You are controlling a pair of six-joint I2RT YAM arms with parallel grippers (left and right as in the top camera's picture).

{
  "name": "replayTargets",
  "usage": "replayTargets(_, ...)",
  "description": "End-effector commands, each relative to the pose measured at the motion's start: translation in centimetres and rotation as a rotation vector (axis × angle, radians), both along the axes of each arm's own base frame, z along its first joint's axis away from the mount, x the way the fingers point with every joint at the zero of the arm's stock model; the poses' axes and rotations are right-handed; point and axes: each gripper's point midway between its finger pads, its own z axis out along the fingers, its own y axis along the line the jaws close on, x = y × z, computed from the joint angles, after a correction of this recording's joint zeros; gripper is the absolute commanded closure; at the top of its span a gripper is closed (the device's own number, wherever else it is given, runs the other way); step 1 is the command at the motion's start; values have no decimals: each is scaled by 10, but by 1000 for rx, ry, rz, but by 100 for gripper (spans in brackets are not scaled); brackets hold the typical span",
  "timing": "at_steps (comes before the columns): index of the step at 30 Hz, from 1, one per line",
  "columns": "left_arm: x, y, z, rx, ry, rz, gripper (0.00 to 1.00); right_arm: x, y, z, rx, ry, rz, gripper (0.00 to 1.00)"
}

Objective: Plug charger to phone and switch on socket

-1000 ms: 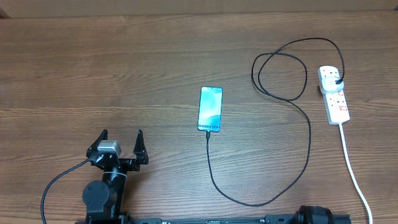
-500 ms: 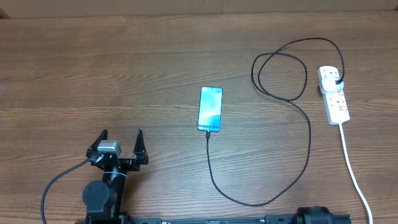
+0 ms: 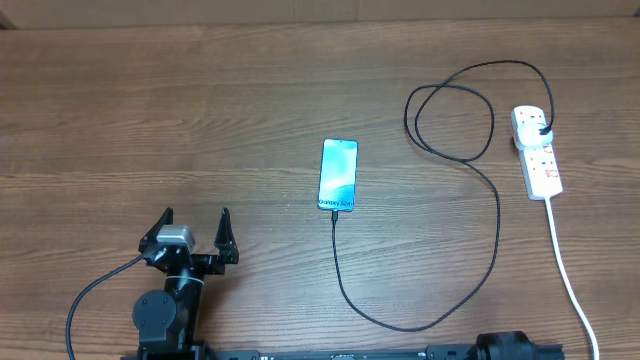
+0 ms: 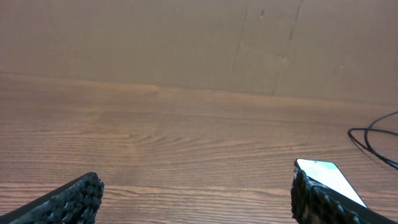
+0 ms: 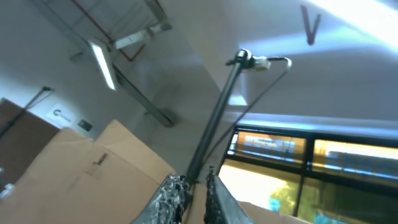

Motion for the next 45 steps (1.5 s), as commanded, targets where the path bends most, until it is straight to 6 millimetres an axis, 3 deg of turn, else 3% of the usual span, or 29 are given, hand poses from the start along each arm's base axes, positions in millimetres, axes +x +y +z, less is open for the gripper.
replayTargets(1, 0, 0, 0, 18, -4, -1, 1, 16, -9, 6, 63, 14, -52, 77)
replayTargets(3, 0, 0, 0, 18, -4, -1, 1, 24, -8, 6, 63, 16, -55, 69)
replayTargets(6, 0, 0, 0, 18, -4, -1, 1, 34, -7, 7, 63, 11, -56, 45)
replayTargets(7, 0, 0, 0, 18, -4, -1, 0, 39, -7, 7, 64, 10, -56, 27)
replayTargets(8, 0, 0, 0, 18, -4, -1, 0, 42, -7, 7, 64, 10, -57, 0)
replayTargets(16, 0, 0, 0, 18, -4, -1, 0, 95, -26, 15, 199, -22, -119, 0)
replayTargets(21, 0, 0, 0, 18, -4, -1, 0, 161, -41, -3, 289, 76, -184, 0)
replayTargets(28, 0, 0, 0, 18, -4, -1, 0, 275, -36, -83, 250, 389, -238, 0)
replayTargets(32, 0, 0, 0, 18, -4, -1, 1, 335, -39, -147, 246, 562, -288, 0)
replayTargets(33, 0, 0, 0, 18, -4, -1, 0, 356, -42, -175, 253, 630, -319, 0)
replayTargets(37, 0, 0, 0, 18, -4, -1, 0, 389, -44, -233, 239, 757, -355, 0)
replayTargets(45, 0, 0, 0, 18, -4, -1, 1, 418, -42, -308, 208, 888, -377, 0)
